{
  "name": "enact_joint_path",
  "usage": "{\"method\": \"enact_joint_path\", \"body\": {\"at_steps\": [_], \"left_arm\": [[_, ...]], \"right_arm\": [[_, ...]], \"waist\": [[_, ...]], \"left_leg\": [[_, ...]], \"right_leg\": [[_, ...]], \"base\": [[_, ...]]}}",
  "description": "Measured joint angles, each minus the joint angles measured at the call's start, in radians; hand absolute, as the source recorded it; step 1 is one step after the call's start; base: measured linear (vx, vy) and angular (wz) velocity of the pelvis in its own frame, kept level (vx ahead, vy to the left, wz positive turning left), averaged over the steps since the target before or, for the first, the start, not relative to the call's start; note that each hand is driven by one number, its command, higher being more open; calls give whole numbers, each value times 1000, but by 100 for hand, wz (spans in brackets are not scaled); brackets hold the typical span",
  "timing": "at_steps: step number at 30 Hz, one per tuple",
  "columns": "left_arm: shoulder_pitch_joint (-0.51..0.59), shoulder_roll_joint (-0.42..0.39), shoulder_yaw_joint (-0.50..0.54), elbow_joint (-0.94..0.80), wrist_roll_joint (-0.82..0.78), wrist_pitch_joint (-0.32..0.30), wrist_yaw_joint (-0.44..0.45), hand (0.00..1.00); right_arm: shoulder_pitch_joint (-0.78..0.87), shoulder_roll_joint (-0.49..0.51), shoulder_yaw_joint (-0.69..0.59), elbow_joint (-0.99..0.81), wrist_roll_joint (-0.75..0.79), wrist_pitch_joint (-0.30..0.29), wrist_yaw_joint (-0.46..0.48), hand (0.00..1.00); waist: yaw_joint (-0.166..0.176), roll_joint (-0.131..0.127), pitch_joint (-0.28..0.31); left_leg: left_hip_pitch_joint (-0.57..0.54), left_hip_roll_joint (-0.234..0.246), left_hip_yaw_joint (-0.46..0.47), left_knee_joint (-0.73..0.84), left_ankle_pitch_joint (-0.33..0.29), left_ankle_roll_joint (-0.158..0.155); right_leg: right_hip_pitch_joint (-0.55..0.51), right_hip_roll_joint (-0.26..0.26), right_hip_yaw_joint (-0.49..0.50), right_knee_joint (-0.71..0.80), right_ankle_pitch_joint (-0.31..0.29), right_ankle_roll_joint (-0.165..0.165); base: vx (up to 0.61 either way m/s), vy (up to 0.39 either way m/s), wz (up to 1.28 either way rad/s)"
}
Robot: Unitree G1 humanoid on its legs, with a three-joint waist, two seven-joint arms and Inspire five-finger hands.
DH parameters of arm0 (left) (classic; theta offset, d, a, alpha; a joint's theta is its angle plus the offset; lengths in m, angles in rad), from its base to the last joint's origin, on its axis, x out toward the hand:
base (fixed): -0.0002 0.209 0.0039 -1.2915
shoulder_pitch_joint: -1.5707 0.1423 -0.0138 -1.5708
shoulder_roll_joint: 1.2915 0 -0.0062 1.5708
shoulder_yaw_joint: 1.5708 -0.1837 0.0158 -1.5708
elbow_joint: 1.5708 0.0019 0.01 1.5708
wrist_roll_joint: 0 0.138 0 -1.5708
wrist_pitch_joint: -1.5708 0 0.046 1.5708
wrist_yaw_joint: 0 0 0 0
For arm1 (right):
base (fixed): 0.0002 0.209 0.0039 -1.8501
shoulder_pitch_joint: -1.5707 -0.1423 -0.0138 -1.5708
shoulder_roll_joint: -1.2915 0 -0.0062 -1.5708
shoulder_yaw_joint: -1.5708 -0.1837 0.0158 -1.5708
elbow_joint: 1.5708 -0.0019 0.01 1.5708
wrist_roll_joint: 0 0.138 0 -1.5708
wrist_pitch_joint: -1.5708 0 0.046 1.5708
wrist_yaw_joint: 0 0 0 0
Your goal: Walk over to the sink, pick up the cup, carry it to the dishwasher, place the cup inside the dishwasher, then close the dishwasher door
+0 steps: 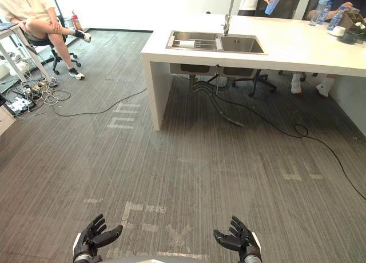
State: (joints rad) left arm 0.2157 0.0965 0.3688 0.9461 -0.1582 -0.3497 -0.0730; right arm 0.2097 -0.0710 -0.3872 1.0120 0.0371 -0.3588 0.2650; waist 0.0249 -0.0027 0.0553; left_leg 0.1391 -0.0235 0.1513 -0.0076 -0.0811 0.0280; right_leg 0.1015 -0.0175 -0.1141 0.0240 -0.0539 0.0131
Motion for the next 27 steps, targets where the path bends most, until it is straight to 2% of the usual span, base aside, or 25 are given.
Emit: {"method": "enact_joint_path", "body": {"at_steps": [6, 10, 14, 27], "left_arm": [[-4, -1, 0, -1, 5, 2, -41, 90], [-5, -5, 0, -1, 20, 3, -62, 90], [-6, -23, -2, 0, 22, 6, -77, 90], [4, -41, -6, 9, 22, 16, -79, 90]], "right_arm": [[-5, 0, -2, -10, 2, -7, 13, 90], [-13, 5, -28, -12, 3, -7, 22, 90], [-11, 3, -39, -21, 10, -7, 22, 90], [12, 5, -39, -21, 10, -6, 20, 90]], "waist": [[5, -2, -3], [5, -1, -5], [5, -2, -6], [5, 2, -27]], "left_leg": [[3, 1, 8, 1, 0, -1], [5, 4, 23, 16, -9, -16], [3, 6, 25, 24, -10, -17], [-3, 10, 37, 29, -10, -15]], "right_leg": [[4, 0, -1, -7, -4, 6], [8, 0, 0, -6, -5, 8], [8, 0, 0, -3, -5, 8], [1, 2, 2, 9, -6, 6]], "base": [[49, -9, 0], [-4, -10, -2], [-39, -20, 0], [-39, -12, -1]]}}
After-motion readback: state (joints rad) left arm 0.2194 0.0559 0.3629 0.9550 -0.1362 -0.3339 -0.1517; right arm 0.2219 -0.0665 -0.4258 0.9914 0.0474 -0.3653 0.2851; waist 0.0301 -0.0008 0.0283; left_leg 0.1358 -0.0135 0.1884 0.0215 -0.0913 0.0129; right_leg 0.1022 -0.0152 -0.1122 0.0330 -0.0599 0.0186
